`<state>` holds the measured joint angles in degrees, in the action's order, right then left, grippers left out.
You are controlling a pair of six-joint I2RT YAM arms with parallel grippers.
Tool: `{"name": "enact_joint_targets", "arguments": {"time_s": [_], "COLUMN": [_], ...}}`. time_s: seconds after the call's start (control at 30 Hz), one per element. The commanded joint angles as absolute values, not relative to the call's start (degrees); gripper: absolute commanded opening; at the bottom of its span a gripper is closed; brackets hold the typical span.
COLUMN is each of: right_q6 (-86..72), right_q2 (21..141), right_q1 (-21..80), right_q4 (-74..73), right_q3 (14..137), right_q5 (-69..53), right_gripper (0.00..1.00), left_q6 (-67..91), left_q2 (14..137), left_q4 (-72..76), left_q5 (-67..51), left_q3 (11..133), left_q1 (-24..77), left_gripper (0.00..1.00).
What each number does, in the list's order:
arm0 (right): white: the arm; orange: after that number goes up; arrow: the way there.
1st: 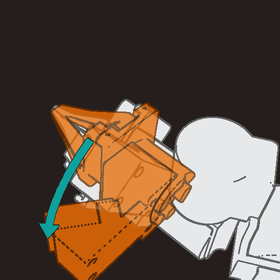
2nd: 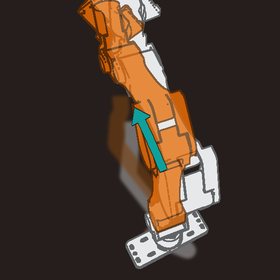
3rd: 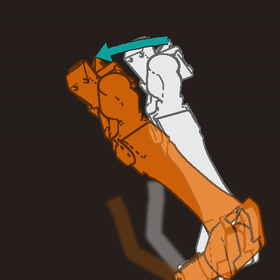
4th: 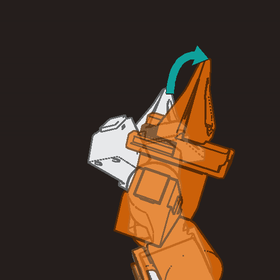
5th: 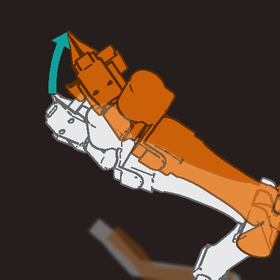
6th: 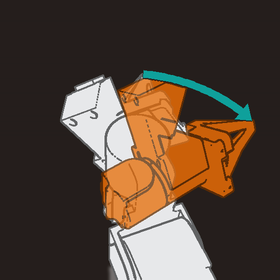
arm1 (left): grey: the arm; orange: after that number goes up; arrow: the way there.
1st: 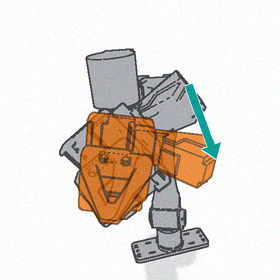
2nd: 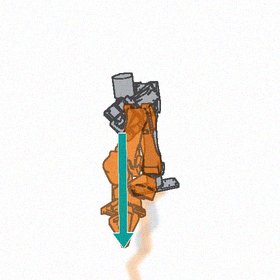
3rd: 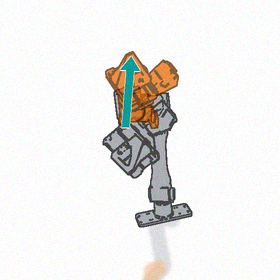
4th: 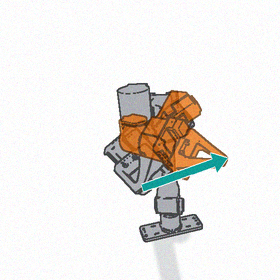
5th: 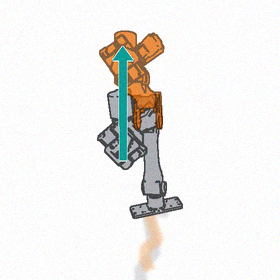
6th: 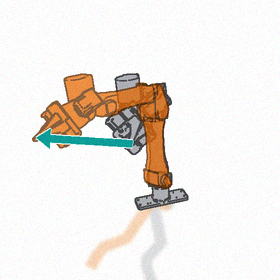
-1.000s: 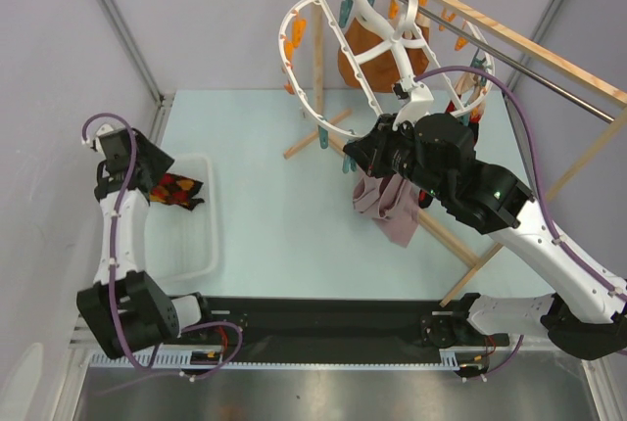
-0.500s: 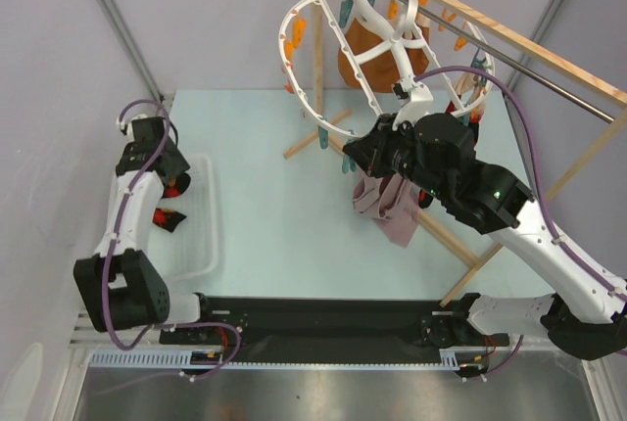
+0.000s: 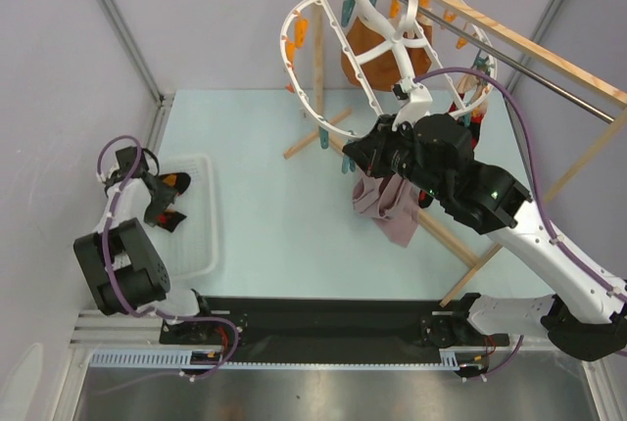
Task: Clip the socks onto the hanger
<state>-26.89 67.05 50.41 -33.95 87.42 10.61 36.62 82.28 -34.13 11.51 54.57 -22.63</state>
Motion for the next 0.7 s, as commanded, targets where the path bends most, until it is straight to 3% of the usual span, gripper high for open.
{"name": "enact_joint_targets", "arguments": {"time_s": [0.0, 0.17, 0.27, 0.37, 0.4, 0.5, 0.57, 0.67], "right_q6": [-26.72, -26.72, -26.72, -26.98, -27.07, -27.16, -26.98, -27.07], "right_q2": [65.57, 65.39, 65.48, 65.65, 65.65, 65.83, 65.92, 66.01], "right_q1": [50.27, 50.27, 50.36, 50.27, 50.36, 50.36, 50.27, 50.27], "right_q4": [-32.70, -32.70, -32.78, -32.87, -32.70, -32.78, -32.78, -32.87], "right_q3": [87.01, 86.92, 87.10, 87.10, 87.19, 87.28, 87.36, 87.36], "right_q5": [9.49, 9.75, 9.76, 9.58, 9.58, 9.58, 9.49, 9.58], "right_gripper": [0.00, 0.00, 0.00, 0.00, 0.00, 0.00, 0.00, 0.00], "left_q6": [40.61, 40.69, 40.78, 40.35, 40.25, 38.76, 37.54, 35.52], "left_q2": [87.09, 90.17, 91.32, 90.27, 89.92, 87.63, 86.40, 82.54], "left_q4": [-31.21, -28.65, -28.13, -27.16, -26.81, -25.23, -25.23, -24.52], "left_q5": [6.35, 6.77, 7.21, 6.77, 6.59, 4.49, 2.91, -1.65], "left_q3": [54.41, 54.93, 55.28, 55.02, 54.93, 53.97, 53.62, 52.74], "left_q1": [-24.34, -24.35, -24.52, -24.61, -24.61, -24.61, -24.61, -24.61], "left_gripper": [0.61, 0.60, 0.54, 0.34, 0.20, 0.06, 0.00, 0.00]}}
